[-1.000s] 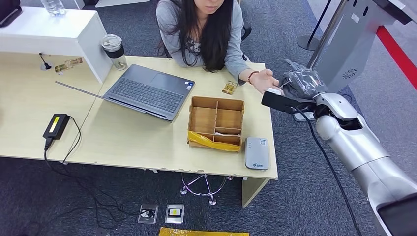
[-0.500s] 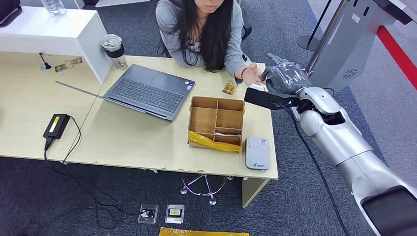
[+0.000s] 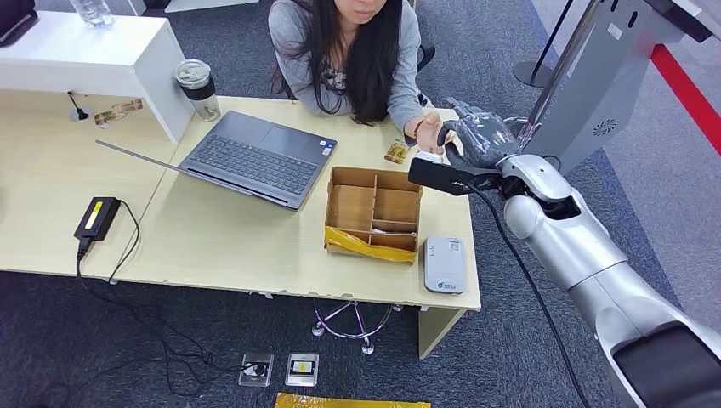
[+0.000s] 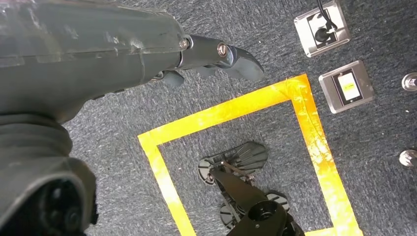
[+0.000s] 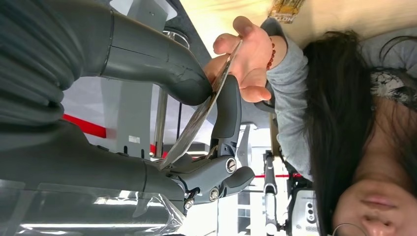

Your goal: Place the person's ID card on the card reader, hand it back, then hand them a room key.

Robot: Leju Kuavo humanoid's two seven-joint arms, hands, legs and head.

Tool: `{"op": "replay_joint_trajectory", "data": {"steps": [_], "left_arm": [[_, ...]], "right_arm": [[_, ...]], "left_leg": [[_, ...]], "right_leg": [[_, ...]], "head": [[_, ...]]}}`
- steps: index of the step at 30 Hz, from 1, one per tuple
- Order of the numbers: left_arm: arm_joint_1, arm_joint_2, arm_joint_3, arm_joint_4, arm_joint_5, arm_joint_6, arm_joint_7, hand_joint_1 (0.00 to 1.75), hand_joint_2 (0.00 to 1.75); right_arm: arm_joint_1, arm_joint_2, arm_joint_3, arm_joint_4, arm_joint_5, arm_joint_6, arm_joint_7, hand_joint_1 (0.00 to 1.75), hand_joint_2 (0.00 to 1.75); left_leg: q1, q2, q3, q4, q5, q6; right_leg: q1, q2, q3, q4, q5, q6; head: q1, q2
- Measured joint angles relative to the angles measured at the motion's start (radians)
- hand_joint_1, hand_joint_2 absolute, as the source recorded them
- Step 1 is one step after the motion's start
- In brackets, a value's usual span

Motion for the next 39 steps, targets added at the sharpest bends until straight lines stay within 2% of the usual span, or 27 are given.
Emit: {"op": "replay_joint_trajectory", "data": {"steps": [4,5,6,8,9,10,28,35,39], "left_arm": [[0.0,0.0,-0.002,0.0,0.0,0.001,0.0,0.0,0.0],[0.0,0.0,-0.002,0.0,0.001,0.002,0.0,0.0,0.0],[0.0,0.0,-0.002,0.0,0.001,0.002,0.0,0.0,0.0],[0.0,0.0,-0.003,0.0,0.001,0.002,0.0,0.0,0.0],[0.0,0.0,-0.003,0.0,0.001,0.002,0.0,0.0,0.0],[0.0,0.0,-0.004,0.0,0.001,0.002,0.0,0.0,0.0],[0.0,0.0,-0.013,0.0,0.017,0.006,0.001,0.0,0.0],[0.002,-0.003,-0.013,0.0,0.035,0.015,0.011,0.0,0.0],[0.002,-0.004,-0.013,0.0,0.041,0.019,0.017,0.0,0.0]], "right_arm": [[0.007,0.006,0.001,0.0,0.001,0.0,0.0,1.75,1.75],[0.009,0.008,0.001,0.0,0.002,0.0,0.0,1.51,1.75],[0.011,0.009,0.001,0.0,0.004,0.0,0.0,1.11,1.75],[0.014,0.013,0.001,0.0,0.007,-0.001,0.0,0.24,0.87],[0.015,0.015,0.001,0.0,0.008,-0.001,0.0,0.03,0.44],[0.016,0.016,0.001,0.0,0.009,-0.001,-0.001,0.0,0.0],[0.044,0.043,0.002,0.008,0.032,-0.015,-0.004,0.0,0.0],[0.087,0.027,-0.009,-0.07,0.023,0.012,0.061,0.0,0.0],[0.13,0.005,-0.029,-0.155,-0.019,0.065,0.128,0.0,0.0]], "left_leg": [[0.0,0.0,0.0,0.0,0.0,0.0],[0.0,0.0,0.0,0.0,0.0,0.0],[0.0,0.0,0.0,0.0,0.0,0.0],[0.0,0.0,0.0,0.0,0.0,0.0],[0.0,0.0,0.0,0.0,0.0,0.0],[0.0,0.0,0.0,0.0,0.0,0.0],[0.0,0.0,0.0,0.0,0.0,0.0],[0.0,0.0,0.0,0.0,0.0,0.0],[0.0,0.0,0.001,0.0,0.0,0.0]], "right_leg": [[0.0,0.0,0.0,0.0,0.0,0.0],[0.0,0.0,0.0,0.0,0.0,0.0],[0.0,0.0,0.0,0.0,0.0,0.0],[0.0,0.0,0.0,0.0,0.0,0.0],[0.0,0.0,0.0,0.0,0.0,0.0],[0.0,0.0,0.0,0.0,0.0,0.0],[0.0,0.0,0.0,0.0,0.0,0.0],[0.0,0.001,0.0,0.0,0.0,0.0],[0.0,0.001,0.0,0.0,0.0,0.0]], "head": [[0.0,0.0],[0.0,0.0],[0.0,0.0],[0.0,0.0],[0.0,0.0],[0.0,0.0],[0.0,0.0],[0.0,0.0],[0.0,0.0]]}}
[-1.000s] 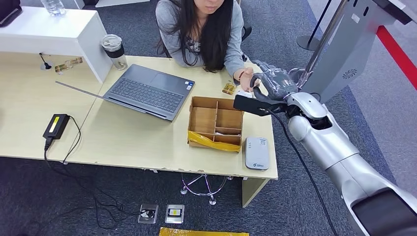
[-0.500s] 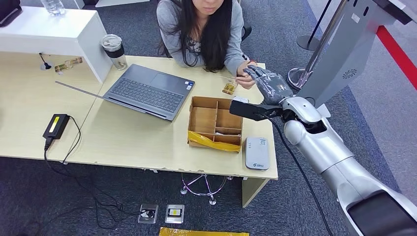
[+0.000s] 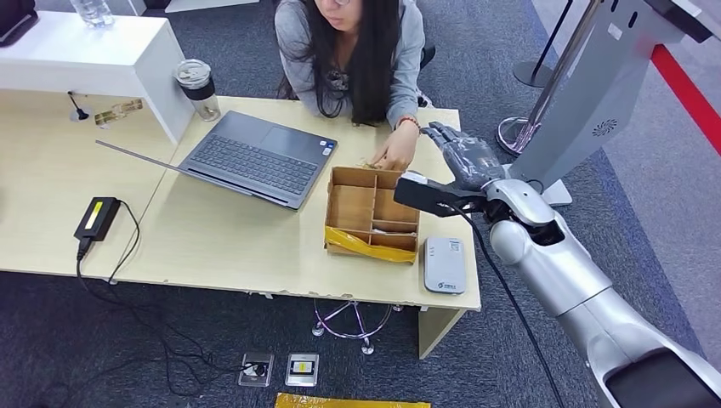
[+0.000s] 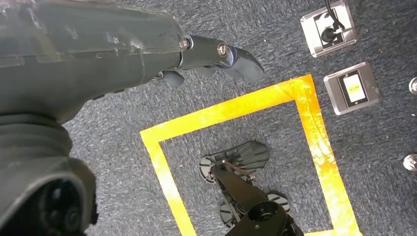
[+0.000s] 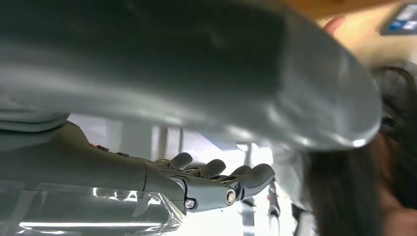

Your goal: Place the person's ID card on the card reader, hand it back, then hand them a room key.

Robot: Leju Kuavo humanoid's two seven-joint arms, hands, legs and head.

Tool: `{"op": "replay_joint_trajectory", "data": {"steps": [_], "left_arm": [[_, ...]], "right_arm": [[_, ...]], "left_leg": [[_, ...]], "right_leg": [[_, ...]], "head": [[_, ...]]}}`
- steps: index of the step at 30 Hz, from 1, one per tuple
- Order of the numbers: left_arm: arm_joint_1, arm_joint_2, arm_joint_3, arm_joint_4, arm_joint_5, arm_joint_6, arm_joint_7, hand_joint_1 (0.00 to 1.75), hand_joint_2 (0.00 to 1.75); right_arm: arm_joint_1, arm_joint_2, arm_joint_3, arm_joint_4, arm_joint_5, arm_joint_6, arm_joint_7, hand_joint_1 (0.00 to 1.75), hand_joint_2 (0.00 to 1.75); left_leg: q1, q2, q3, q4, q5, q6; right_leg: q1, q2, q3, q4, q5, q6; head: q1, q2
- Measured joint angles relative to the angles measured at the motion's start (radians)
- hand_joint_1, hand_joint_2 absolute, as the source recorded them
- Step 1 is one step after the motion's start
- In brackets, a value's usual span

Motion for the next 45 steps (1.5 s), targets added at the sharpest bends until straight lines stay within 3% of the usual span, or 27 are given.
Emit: {"op": "replay_joint_trajectory", "data": {"steps": [6,10,19,26,39,45], "left_arm": [[0.006,0.0,0.0,0.0,0.018,0.017,0.005,0.0,0.0],[0.006,-0.002,0.0,0.0,0.027,0.025,0.011,0.0,0.0],[0.01,-0.006,0.001,0.0,0.039,0.043,0.021,0.0,0.0],[0.01,-0.013,0.001,0.0,0.051,0.053,0.025,0.0,0.0],[0.008,-0.029,0.004,0.0,0.055,0.069,0.035,0.0,0.0],[0.004,-0.037,0.004,0.0,0.046,0.081,0.042,0.0,0.0]], "right_arm": [[0.109,-0.073,-0.071,-0.236,-0.114,0.083,0.147,0.0,0.0],[0.169,-0.109,-0.12,-0.343,-0.155,0.082,0.197,0.0,1.75],[0.348,-0.188,-0.239,-0.625,-0.208,0.061,0.3,0.0,1.75],[0.463,-0.209,-0.297,-0.768,-0.181,0.031,0.359,0.0,1.75],[0.59,-0.199,-0.294,-0.934,-0.093,0.028,0.404,0.0,1.75],[0.607,-0.182,-0.224,-0.928,0.075,-0.051,0.373,0.0,1.75]], "left_leg": [[0.0,0.001,0.0,0.0,0.0,0.0],[0.0,0.002,0.001,0.0,0.0,0.0],[0.0,0.002,0.0,0.0,-0.001,0.0],[0.0,0.002,0.0,0.0,-0.001,0.0],[0.0,0.002,0.0,0.0,-0.001,0.0],[0.0,0.002,-0.001,-0.001,-0.001,0.0]], "right_leg": [[0.0,0.001,-0.001,0.0,0.0,0.0],[0.0,0.001,0.0,0.0,0.0,0.0],[0.0,0.001,-0.001,0.0,0.0,0.0],[0.0,0.001,0.0,0.0,0.0,0.0],[0.0,0.001,0.0,0.0,0.0,0.0],[0.0,0.001,0.0,0.0,0.0,0.0]], "head": [[0.0,0.0],[0.0,0.0],[0.0,0.0],[0.0,0.0],[0.0,0.0],[0.0,0.0]]}}
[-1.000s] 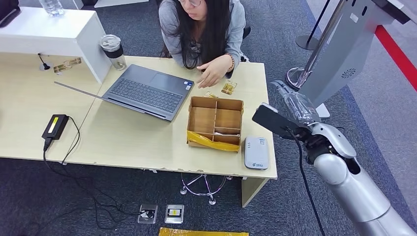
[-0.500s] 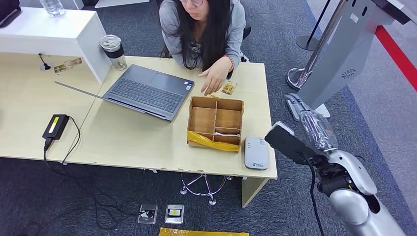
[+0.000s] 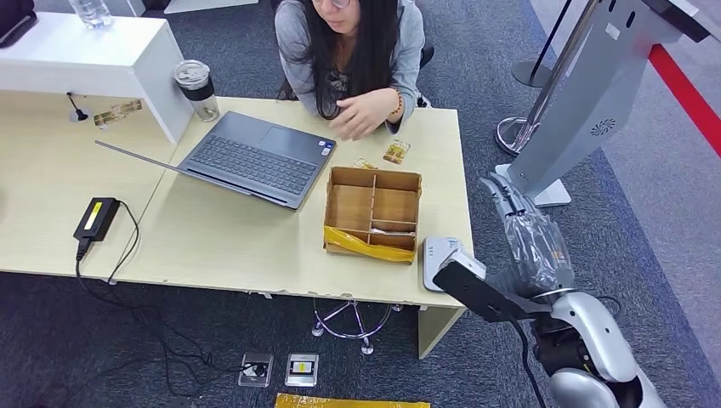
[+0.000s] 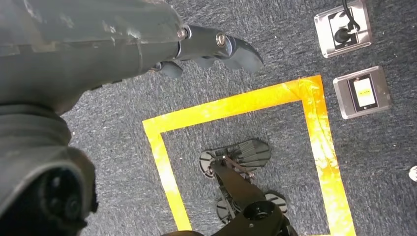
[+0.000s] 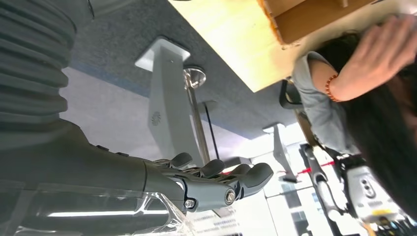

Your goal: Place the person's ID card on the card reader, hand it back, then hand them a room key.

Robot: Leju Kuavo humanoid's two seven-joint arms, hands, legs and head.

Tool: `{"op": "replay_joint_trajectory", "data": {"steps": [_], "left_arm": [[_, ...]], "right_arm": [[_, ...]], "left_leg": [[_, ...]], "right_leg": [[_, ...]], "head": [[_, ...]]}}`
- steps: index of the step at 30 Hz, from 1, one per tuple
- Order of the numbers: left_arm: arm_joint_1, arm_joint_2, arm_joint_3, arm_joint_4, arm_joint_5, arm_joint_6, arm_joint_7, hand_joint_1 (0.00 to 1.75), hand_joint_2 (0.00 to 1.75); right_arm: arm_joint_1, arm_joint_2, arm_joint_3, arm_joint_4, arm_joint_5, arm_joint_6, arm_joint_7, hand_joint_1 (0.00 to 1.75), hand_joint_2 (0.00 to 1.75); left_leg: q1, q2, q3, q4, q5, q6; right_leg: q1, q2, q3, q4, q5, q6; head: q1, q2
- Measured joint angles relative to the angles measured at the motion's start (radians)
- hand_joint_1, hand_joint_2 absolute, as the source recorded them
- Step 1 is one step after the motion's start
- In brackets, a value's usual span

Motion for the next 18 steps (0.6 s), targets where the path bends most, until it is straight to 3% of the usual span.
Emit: {"op": "replay_joint_trajectory", "data": {"steps": [7,18], "left_arm": [[-0.004,-0.009,-0.001,0.0,-0.011,0.004,0.0,0.0,0.0],[-0.007,-0.01,-0.002,0.0,-0.022,-0.006,-0.001,0.0,0.0]], "right_arm": [[-0.018,0.059,0.094,0.114,0.052,-0.1,-0.006,0.0,1.75],[-0.117,0.158,0.145,0.314,0.093,-0.091,-0.043,0.0,1.75]], "left_leg": [[0.0,0.0,0.0,0.0,0.0,0.0],[0.0,-0.001,-0.001,0.0,0.0,0.0]], "right_leg": [[0.0,0.0,0.0,0.0,0.0,0.0],[0.0,0.0,0.0,0.0,0.0,0.0]], "head": [[0.0,0.0],[0.0,0.0]]}}
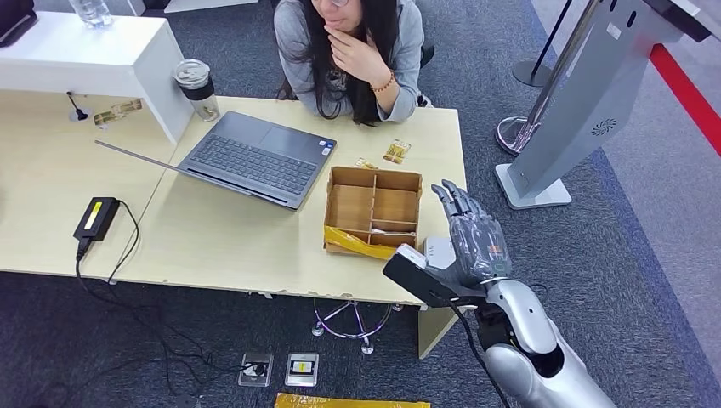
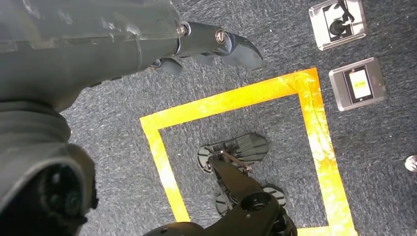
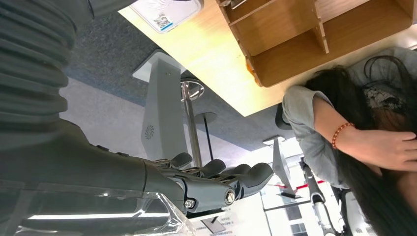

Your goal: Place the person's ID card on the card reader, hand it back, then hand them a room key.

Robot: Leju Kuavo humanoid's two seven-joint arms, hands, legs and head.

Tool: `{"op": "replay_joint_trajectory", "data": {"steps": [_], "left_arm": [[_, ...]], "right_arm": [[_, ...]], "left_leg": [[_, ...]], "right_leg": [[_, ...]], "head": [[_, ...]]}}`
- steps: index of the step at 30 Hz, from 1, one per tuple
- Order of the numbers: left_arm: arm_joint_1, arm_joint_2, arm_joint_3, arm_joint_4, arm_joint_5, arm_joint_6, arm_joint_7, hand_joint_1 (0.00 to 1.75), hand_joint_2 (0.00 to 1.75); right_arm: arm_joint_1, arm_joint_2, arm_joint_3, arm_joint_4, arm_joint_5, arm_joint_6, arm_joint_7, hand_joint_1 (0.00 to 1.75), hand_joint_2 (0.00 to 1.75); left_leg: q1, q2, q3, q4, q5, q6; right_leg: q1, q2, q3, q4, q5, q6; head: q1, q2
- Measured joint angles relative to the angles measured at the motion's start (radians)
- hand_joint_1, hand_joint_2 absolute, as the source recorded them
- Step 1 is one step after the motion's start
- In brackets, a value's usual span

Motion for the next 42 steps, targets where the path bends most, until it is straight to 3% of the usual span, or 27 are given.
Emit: {"op": "replay_joint_trajectory", "data": {"steps": [15,22,42], "left_arm": [[0.0,0.0,0.0,0.0,-0.002,-0.004,-0.008,0.0,0.0],[0.0,0.001,0.0,0.0,0.002,-0.004,-0.009,0.0,0.0],[0.002,0.008,0.0,0.0,0.003,-0.006,-0.01,0.0,0.0]], "right_arm": [[-0.182,0.148,0.03,0.367,0.01,-0.07,-0.074,0.0,1.75],[-0.206,0.202,0.048,0.47,0.019,-0.095,-0.07,0.0,1.75],[-0.205,0.215,0.058,0.503,0.025,-0.067,-0.043,0.0,1.75]], "left_leg": [[0.0,0.0,0.0,0.0,0.0,0.0],[0.0,0.0,0.0,0.0,0.0,0.0],[0.0,0.0,0.0,0.0,0.0,0.0]], "right_leg": [[0.0,0.0,0.0,0.0,0.0,0.0],[0.0,0.0,0.0,0.0,0.0,0.0],[0.0,0.0,0.0,0.0,0.0,0.0]], "head": [[0.0,0.0],[0.0,0.0],[0.0,0.0]]}}
